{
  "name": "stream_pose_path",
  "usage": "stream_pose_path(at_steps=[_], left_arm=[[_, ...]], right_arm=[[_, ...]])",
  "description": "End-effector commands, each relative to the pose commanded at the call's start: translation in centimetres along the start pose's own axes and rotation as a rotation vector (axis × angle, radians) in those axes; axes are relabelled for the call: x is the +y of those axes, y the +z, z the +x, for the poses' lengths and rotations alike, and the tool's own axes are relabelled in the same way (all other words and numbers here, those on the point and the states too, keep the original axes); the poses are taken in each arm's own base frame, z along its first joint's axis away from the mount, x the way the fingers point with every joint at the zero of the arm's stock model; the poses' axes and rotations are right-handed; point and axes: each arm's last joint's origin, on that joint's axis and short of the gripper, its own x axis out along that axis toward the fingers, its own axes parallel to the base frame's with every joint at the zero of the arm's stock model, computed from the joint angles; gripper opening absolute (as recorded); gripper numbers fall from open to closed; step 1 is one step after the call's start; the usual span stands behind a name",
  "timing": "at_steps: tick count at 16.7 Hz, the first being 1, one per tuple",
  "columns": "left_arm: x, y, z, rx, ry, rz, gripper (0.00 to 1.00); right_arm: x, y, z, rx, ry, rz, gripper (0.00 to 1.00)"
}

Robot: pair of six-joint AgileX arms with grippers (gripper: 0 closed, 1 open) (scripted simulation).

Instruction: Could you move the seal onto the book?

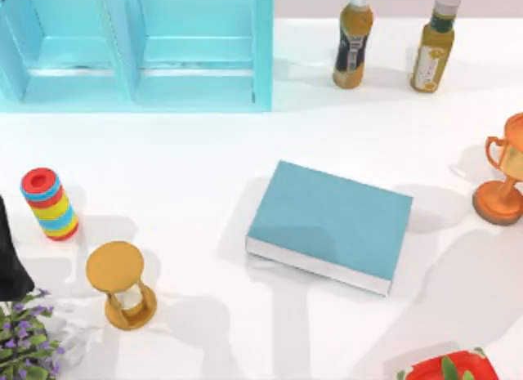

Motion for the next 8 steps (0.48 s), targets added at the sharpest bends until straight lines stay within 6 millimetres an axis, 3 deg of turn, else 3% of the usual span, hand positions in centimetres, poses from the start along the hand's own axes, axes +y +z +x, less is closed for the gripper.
stream_pose_path(at_steps=[8], left_arm=[[0.0, 0.0, 0.0, 0.0, 0.0, 0.0, 1.0]], right_arm=[[-0.06, 0.14, -0.48, -0.009, -0.009, 0.013, 0.0]])
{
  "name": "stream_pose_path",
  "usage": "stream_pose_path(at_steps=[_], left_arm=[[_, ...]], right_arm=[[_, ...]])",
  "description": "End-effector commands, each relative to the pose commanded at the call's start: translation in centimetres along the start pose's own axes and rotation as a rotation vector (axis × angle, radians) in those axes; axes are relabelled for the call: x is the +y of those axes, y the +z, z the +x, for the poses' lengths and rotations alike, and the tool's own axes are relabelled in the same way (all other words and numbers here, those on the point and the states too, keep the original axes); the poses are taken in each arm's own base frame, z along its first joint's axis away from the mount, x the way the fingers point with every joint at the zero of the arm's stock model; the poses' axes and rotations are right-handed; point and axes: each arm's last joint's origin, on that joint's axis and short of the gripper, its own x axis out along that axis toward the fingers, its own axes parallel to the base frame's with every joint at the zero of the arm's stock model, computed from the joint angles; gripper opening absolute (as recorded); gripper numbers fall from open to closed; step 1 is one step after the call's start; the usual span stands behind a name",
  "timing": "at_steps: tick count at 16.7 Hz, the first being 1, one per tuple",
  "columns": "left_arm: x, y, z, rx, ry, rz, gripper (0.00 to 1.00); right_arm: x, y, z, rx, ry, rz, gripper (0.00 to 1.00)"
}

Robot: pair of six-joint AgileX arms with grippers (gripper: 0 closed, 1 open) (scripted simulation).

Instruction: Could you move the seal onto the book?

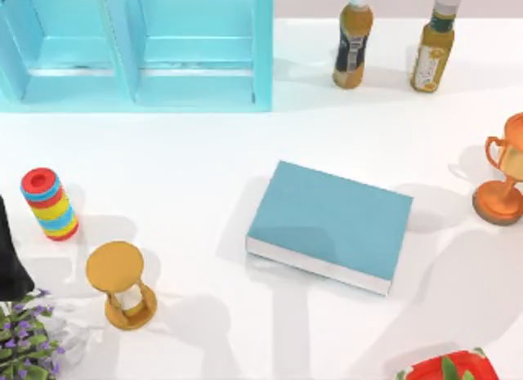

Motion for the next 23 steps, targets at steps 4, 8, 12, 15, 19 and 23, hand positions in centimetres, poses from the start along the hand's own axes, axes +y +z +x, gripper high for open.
stream_pose_path(at_steps=[4, 8, 12, 15, 19, 23], left_arm=[[0.0, 0.0, 0.0, 0.0, 0.0, 0.0, 1.0], [0.0, 0.0, 0.0, 0.0, 0.0, 0.0, 1.0], [0.0, 0.0, 0.0, 0.0, 0.0, 0.0, 1.0], [0.0, 0.0, 0.0, 0.0, 0.0, 0.0, 1.0], [0.0, 0.0, 0.0, 0.0, 0.0, 0.0, 1.0], [0.0, 0.0, 0.0, 0.0, 0.0, 0.0, 1.0]], right_arm=[[0.5, 1.0, -3.8, -0.062, -0.062, 0.09, 0.0], [3.8, 1.6, -8.8, -0.102, -0.085, 0.143, 0.0], [9.7, 1.1, -12.9, -0.067, -0.043, 0.088, 0.0], [13.9, 0.3, -14.4, -0.007, -0.004, 0.008, 0.0], [14.9, -0.1, -14.8, 0.007, 0.008, -0.012, 0.0], [14.9, -0.1, -14.8, 0.014, 0.003, 0.002, 0.0]])
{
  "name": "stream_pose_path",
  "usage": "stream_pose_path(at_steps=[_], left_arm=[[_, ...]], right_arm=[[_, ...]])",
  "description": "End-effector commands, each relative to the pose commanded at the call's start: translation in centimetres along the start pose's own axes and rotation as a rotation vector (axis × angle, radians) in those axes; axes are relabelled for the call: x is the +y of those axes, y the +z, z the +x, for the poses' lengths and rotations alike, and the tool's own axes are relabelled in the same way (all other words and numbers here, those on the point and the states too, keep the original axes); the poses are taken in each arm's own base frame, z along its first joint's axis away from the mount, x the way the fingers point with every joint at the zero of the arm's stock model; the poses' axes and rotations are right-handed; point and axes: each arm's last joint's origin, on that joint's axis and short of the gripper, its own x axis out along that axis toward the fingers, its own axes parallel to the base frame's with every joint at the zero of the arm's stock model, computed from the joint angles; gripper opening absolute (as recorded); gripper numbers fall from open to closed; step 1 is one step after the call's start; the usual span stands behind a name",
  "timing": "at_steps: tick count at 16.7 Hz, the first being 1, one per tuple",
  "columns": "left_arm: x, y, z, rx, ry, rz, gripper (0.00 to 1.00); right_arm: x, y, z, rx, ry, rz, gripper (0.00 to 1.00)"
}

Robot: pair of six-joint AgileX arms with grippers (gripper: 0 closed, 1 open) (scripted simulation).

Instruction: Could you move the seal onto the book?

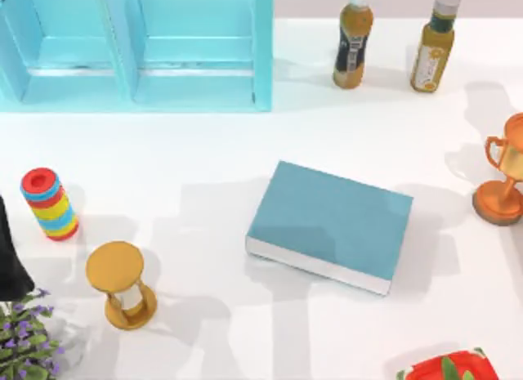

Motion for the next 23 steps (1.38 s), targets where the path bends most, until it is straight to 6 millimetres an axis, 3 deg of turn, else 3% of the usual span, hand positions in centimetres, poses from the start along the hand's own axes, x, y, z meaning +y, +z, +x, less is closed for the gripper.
stream_pose_path(at_steps=[3, 6, 9, 13, 15, 17, 23], left_arm=[[0.0, 0.0, 0.0, 0.0, 0.0, 0.0, 1.0], [0.0, 0.0, 0.0, 0.0, 0.0, 0.0, 1.0], [0.0, 0.0, 0.0, 0.0, 0.0, 0.0, 1.0], [0.0, 0.0, 0.0, 0.0, 0.0, 0.0, 1.0], [0.0, 0.0, 0.0, 0.0, 0.0, 0.0, 1.0], [0.0, 0.0, 0.0, 0.0, 0.0, 0.0, 1.0], [0.0, 0.0, 0.0, 0.0, 0.0, 0.0, 1.0]], right_arm=[[0.8, -0.5, -1.1, -0.003, -0.026, 0.072, 0.0], [3.9, -0.2, -1.5, -0.014, -0.046, 0.14, 0.0], [10.4, 0.9, 0.1, -0.024, -0.043, 0.138, 0.0], [20.4, 1.4, 5.4, -0.007, -0.018, 0.044, 0.0], [23.6, 1.1, 7.7, -0.003, 0.001, 0.003, 0.0], [24.8, 0.9, 8.6, -0.001, 0.009, -0.01, 0.0], [24.7, 0.9, 8.4, 0.001, 0.008, -0.007, 0.0]])
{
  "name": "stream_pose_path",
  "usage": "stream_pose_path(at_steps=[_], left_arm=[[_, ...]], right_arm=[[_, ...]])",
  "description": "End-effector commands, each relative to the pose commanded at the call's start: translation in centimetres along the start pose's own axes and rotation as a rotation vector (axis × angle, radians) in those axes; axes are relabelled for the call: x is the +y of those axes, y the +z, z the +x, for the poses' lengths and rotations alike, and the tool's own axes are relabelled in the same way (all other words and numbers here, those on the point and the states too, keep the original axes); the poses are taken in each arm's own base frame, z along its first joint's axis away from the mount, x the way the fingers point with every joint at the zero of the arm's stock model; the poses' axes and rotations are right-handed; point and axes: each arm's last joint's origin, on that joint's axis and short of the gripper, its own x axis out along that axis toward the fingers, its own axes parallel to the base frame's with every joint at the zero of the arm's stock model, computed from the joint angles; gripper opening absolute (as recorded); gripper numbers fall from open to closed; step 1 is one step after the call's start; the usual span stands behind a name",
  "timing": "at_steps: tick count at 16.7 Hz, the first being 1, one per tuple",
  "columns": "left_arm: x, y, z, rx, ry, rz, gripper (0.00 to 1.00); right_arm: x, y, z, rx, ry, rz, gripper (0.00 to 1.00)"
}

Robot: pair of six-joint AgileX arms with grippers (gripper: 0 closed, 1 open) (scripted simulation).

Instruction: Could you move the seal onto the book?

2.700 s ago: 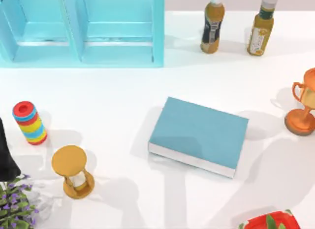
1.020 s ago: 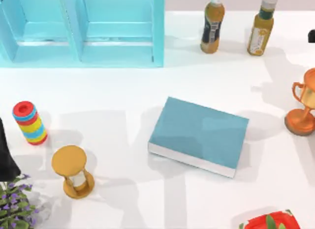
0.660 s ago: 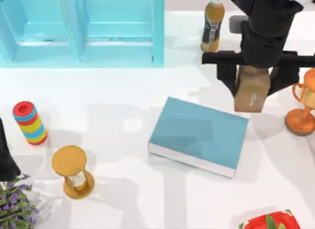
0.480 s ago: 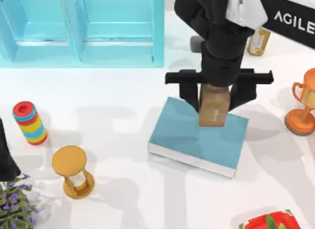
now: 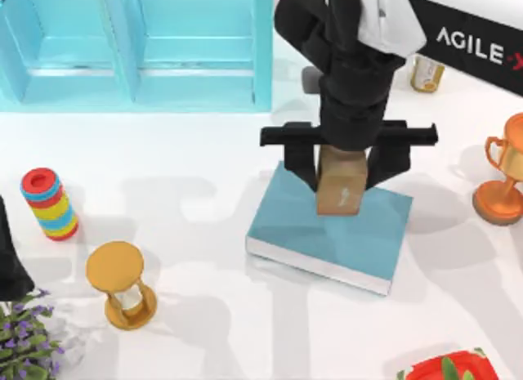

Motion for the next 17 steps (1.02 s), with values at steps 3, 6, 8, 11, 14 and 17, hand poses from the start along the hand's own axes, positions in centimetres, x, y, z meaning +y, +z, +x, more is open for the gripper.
stream_pose_path(at_steps=[3, 6, 8, 11, 14, 17], left_arm=[[0.0, 0.0, 0.0, 0.0, 0.0, 0.0, 1.0], [0.0, 0.0, 0.0, 0.0, 0.0, 0.0, 1.0], [0.0, 0.0, 0.0, 0.0, 0.0, 0.0, 1.0], [0.0, 0.0, 0.0, 0.0, 0.0, 0.0, 1.0], [0.0, 0.0, 0.0, 0.0, 0.0, 0.0, 1.0], [0.0, 0.0, 0.0, 0.0, 0.0, 0.0, 1.0]], right_arm=[[0.08, -0.01, -0.33, -0.002, 0.001, -0.003, 0.0], [0.08, -0.01, -0.33, -0.002, 0.001, -0.003, 0.08], [0.08, -0.01, -0.33, -0.002, 0.001, -0.003, 0.23], [0.08, -0.01, -0.33, -0.002, 0.001, -0.003, 0.45], [0.08, -0.01, -0.33, -0.002, 0.001, -0.003, 0.68], [0.08, -0.01, -0.33, -0.002, 0.001, -0.003, 0.9]])
